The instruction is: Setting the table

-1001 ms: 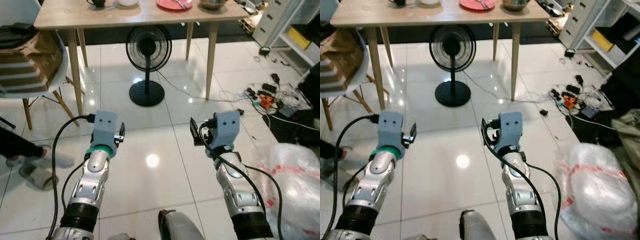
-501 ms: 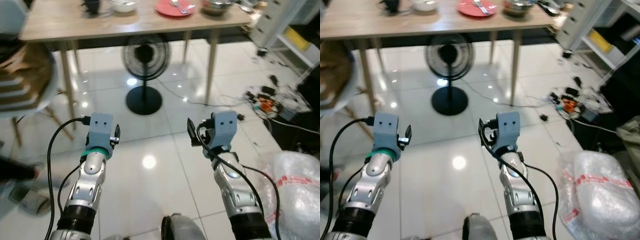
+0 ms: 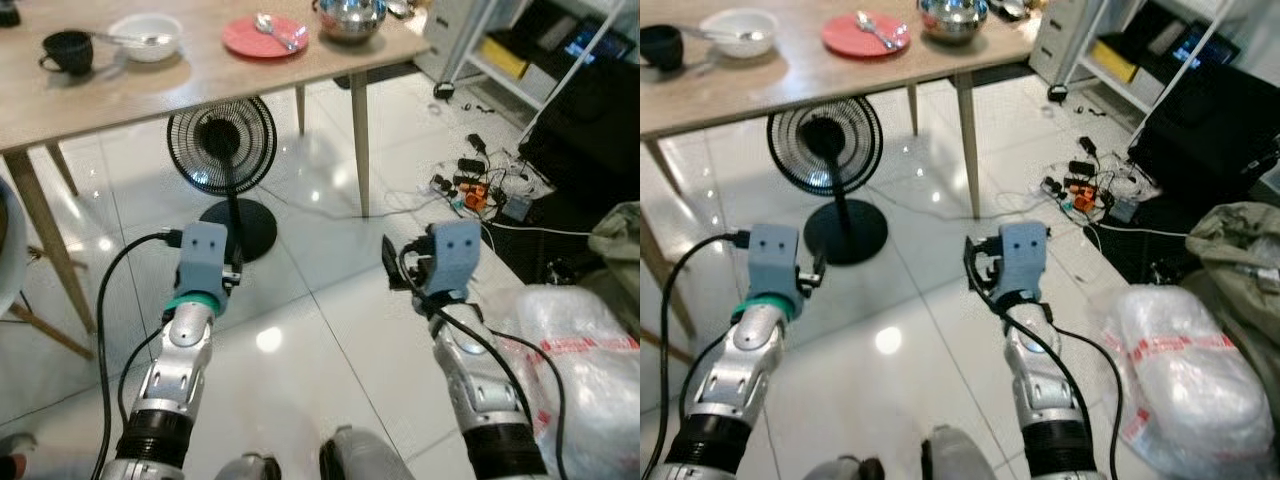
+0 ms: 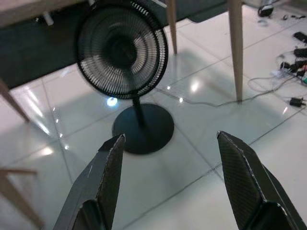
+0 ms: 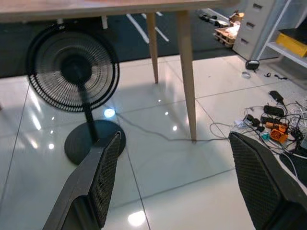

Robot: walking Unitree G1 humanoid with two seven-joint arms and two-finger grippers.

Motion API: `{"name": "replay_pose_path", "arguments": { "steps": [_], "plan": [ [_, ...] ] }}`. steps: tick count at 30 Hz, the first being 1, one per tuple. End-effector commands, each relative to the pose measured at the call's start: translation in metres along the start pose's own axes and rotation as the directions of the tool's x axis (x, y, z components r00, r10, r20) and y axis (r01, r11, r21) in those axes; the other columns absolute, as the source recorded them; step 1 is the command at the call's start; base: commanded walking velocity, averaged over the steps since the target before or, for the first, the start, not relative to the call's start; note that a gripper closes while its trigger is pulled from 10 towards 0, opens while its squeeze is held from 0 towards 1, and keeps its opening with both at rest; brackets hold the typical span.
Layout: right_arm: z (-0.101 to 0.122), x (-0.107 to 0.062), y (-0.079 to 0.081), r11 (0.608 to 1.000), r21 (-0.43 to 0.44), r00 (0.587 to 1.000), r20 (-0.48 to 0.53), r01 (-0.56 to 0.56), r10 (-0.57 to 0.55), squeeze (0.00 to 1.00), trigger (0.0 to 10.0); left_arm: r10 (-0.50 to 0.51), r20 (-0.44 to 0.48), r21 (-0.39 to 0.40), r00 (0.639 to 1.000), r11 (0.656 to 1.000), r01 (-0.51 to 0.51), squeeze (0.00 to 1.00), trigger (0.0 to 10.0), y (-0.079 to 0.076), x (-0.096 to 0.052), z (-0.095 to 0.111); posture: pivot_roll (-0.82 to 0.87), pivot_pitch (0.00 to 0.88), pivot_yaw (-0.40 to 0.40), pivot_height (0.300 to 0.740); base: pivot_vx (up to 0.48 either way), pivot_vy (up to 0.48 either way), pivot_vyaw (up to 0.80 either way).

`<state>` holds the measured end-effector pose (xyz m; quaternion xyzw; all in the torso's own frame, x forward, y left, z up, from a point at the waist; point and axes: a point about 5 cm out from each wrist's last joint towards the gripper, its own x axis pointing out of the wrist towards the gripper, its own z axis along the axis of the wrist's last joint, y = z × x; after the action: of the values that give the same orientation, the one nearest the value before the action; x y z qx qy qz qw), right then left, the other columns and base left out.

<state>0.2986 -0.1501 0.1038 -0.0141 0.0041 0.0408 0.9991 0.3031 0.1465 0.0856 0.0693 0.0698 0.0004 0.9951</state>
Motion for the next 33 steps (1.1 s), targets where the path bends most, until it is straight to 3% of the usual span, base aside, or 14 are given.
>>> {"name": "replay_pose_path", "arguments": {
  "steps": [1,7,9,10,12,15,18,26,29,33],
  "plan": [
    [0.0,0.0,0.002,1.0,0.003,1.0,0.0,-0.013,0.013,0.0,10.0,-0.005,-0.019,0.001,1.0,1.0,0.005,0.0,10.0,-0.002,-0.001,-0.004,-0.17,0.0,0.029,0.74,0.472,0.0,0.0],
    [0.008,0.004,0.014,0.996,0.009,0.996,0.033,-0.085,0.084,0.0,10.0,0.03,0.038,0.054,0.999,0.998,-0.032,0.0,10.0,0.002,-0.004,0.003,-0.15,0.0,0.027,0.74,0.472,0.0,0.0],
    [0.019,0.007,0.021,0.991,0.064,0.992,0.068,-0.113,0.109,0.0,10.0,0.071,0.147,0.113,0.987,0.99,-0.088,0.0,10.0,0.01,-0.005,0.022,-0.13,0.0,0.025,0.74,0.472,0.0,0.0],
    [0.019,0.007,0.021,0.991,0.064,0.992,0.068,-0.113,0.109,0.0,10.0,0.071,0.147,0.113,0.987,0.99,-0.088,0.0,10.0,0.01,-0.005,0.022,-0.13,0.0,0.025,0.74,0.472,0.0,0.0],
    [0.033,0.01,0.025,0.983,0.117,0.985,0.115,-0.141,0.127,0.0,10.0,0.094,0.237,0.139,0.967,0.982,-0.129,0.0,10.0,0.017,-0.006,0.04,-0.13,0.0,0.024,0.74,0.472,0.0,0.0],
    [0.038,0.011,0.027,0.98,0.126,0.982,0.134,-0.153,0.136,0.0,10.0,0.099,0.26,0.14,0.96,0.98,-0.139,0.0,10.0,0.02,-0.007,0.046,-0.13,0.0,0.024,0.74,0.472,0.0,0.0],
    [0.065,0.019,0.033,0.971,0.141,0.963,0.218,-0.195,0.161,0.0,10.0,0.153,0.336,0.134,0.929,0.969,-0.208,0.0,10.0,0.043,-0.006,0.071,-0.1,0.0,0.012,0.74,0.472,0.0,0.0],
    [0.067,0.027,0.028,0.982,0.11,0.97,0.206,-0.152,0.127,0.0,10.0,0.197,0.326,0.083,0.924,0.968,-0.236,0.0,10.0,0.056,-0.005,0.076,-0.09,0.0,0.005,0.74,0.472,0.0,0.0],
    [0.069,0.027,0.021,0.993,0.039,0.97,0.222,-0.109,0.098,0.0,10.0,0.173,0.321,0.092,0.931,0.973,-0.212,0.0,10.0,0.052,-0.006,0.075,-0.09,0.0,0.011,0.74,0.472,0.0,0.0],
    [0.071,0.027,0.019,0.995,0.036,0.97,0.229,-0.097,0.087,0.0,10.0,0.162,0.317,0.093,0.935,0.975,-0.2,0.0,10.0,0.05,-0.006,0.075,-0.1,0.0,0.013,0.74,0.472,0.0,0.0]
  ]
}}
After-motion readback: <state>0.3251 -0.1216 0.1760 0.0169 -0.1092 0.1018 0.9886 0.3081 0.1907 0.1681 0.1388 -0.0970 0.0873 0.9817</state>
